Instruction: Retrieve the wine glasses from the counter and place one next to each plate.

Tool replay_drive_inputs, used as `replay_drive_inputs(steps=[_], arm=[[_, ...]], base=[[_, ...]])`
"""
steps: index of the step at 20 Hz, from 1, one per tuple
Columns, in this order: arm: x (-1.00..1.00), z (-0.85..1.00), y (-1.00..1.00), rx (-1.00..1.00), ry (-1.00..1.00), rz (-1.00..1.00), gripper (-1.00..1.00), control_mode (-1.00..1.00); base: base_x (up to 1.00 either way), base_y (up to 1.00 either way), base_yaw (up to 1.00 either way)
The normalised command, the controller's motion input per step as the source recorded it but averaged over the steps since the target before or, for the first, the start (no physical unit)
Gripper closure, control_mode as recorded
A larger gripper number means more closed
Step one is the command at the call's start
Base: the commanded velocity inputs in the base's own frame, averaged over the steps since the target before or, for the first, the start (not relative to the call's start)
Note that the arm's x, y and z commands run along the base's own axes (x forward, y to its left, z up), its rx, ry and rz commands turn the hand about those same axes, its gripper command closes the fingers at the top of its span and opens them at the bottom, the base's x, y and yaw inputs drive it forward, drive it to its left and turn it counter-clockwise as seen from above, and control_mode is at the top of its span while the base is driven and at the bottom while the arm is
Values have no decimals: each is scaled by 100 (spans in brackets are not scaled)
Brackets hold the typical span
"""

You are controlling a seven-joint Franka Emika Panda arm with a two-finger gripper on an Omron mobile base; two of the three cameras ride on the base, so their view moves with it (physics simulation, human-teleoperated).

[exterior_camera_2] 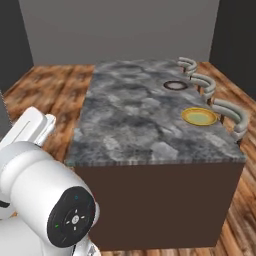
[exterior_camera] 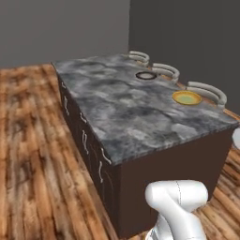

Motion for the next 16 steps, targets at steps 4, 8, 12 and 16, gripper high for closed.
replay_drive_inputs(steps=[4,8,12,16], arm=[[0,0,0,0,0,0,100,100],[0,0,0,0,0,0,100,100],[0,0,0,0,0,0,100,100],[0,0,0,0,0,0,100,100]], base=[[-6,-100,-9],[-10,-100,-7],[-11,-100,0],[-3,-100,0]])
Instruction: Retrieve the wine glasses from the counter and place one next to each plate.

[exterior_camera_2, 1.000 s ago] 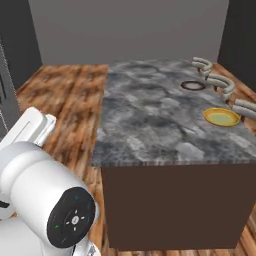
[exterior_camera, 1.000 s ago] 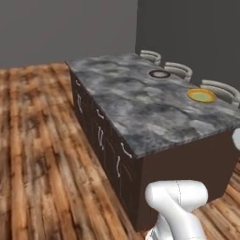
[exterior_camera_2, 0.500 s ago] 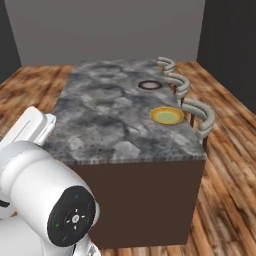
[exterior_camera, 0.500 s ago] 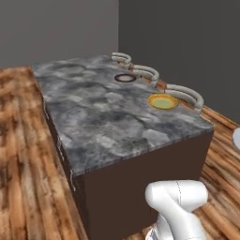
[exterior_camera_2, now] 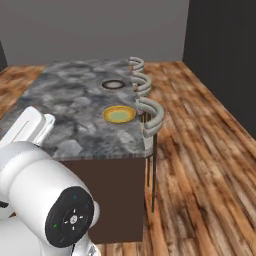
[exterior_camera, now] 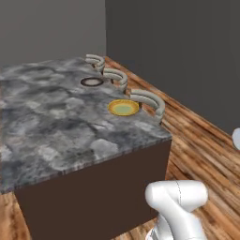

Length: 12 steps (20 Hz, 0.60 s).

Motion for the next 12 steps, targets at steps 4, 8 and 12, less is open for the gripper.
replay_drive_inputs(steps=[4,8,12], arm=[[0,0,0,0,0,0,100,100],[0,0,0,0,0,0,100,100],[0,0,0,0,0,0,100,100]], base=[[0,-100,5],[0,-100,17],[0,-100,21]])
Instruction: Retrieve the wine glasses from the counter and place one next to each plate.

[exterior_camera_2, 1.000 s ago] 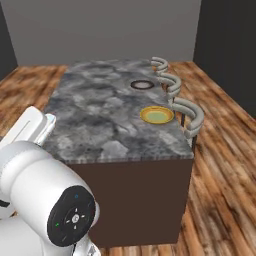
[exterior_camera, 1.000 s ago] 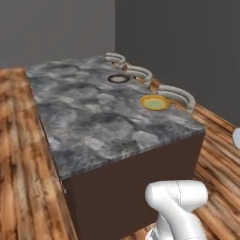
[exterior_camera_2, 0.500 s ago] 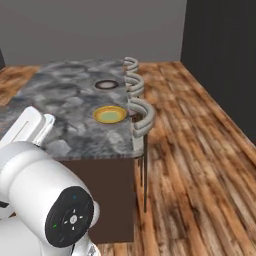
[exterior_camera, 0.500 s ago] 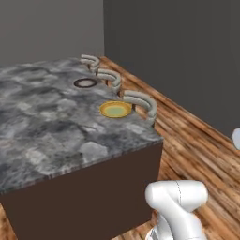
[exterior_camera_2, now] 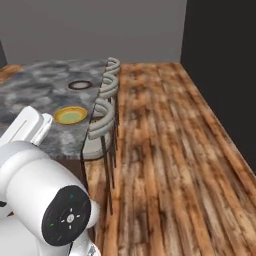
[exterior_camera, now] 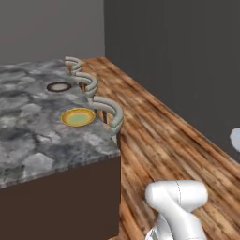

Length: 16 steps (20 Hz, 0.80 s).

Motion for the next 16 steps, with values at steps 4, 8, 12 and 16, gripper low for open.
replay_drive_inputs(steps=[4,8,12,16], arm=[[0,0,0,0,0,0,100,100],[0,0,0,0,0,0,100,100],[0,0,0,0,0,0,100,100],[0,0,0,0,0,0,100,100]], base=[[-12,-100,24],[-15,-100,26],[-7,-100,30],[6,-100,45]])
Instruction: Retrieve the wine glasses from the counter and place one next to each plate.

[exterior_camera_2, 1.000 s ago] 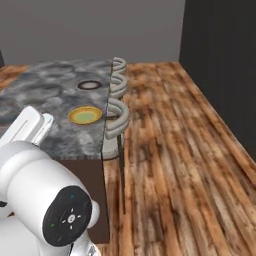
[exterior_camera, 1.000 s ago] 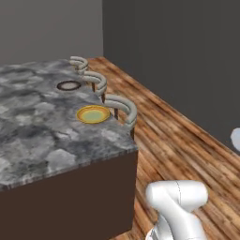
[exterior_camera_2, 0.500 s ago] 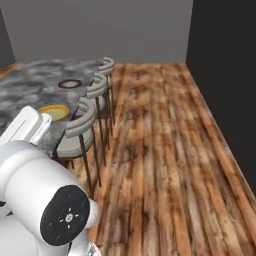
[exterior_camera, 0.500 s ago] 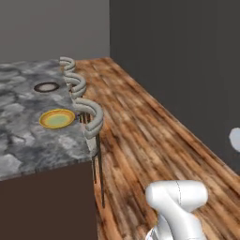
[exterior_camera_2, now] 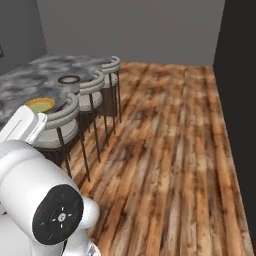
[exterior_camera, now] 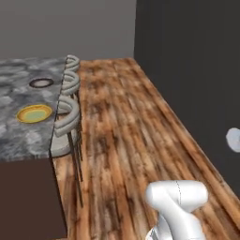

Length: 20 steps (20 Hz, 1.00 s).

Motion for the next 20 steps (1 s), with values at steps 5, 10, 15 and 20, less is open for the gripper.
replay_drive_inputs(steps=[5,10,15,20], arm=[[0,0,0,0,0,0,100,100],[0,0,0,0,0,0,100,100],[0,0,0,0,0,0,100,100],[0,0,0,0,0,0,100,100]], base=[[12,-75,59],[58,-72,61],[86,-90,48],[98,-82,33]])
